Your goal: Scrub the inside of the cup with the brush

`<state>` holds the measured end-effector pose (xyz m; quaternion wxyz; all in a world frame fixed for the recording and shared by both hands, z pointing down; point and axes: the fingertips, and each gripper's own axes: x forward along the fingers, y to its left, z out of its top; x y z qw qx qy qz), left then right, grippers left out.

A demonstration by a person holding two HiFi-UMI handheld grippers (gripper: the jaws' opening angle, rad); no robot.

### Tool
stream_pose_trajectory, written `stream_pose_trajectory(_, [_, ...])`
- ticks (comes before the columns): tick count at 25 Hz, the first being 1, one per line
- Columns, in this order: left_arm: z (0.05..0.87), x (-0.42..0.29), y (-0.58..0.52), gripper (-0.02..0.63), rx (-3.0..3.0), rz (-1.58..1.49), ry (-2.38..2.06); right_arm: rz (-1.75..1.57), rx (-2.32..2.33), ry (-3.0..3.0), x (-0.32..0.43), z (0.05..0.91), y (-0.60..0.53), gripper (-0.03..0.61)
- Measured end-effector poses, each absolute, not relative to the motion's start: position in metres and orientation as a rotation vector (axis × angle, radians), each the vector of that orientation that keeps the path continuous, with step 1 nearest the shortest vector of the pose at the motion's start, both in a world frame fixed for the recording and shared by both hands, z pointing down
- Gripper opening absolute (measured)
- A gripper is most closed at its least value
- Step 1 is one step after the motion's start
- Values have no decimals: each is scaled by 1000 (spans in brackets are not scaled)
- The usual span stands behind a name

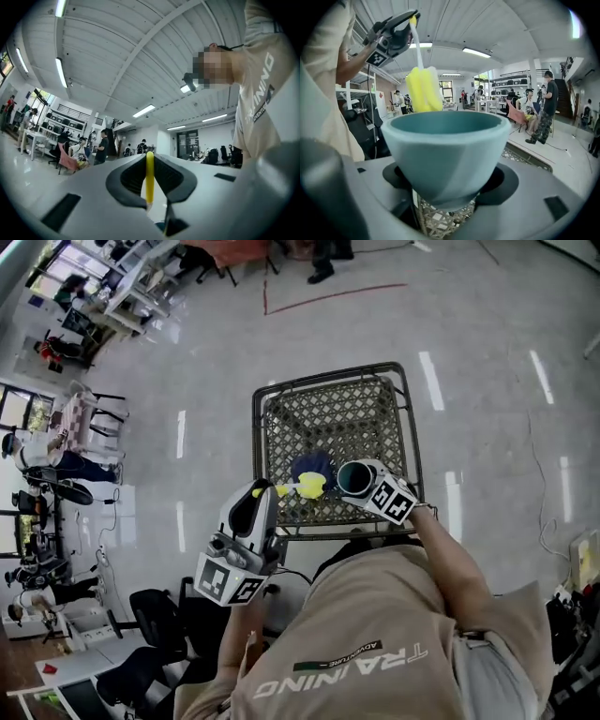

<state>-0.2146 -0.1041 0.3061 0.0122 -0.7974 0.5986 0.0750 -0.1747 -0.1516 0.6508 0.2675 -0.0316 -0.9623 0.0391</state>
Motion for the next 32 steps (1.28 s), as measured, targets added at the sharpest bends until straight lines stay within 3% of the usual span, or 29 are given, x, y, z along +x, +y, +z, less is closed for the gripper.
stream_pose_trajectory(11, [224, -173, -105, 52, -2668, 419, 1405, -19, -29, -2540, -158, 592, -133, 385])
stream_pose_trajectory(32, [296, -191, -90, 52, -2699, 455, 1662, -181, -193, -2554, -181, 533, -83, 383])
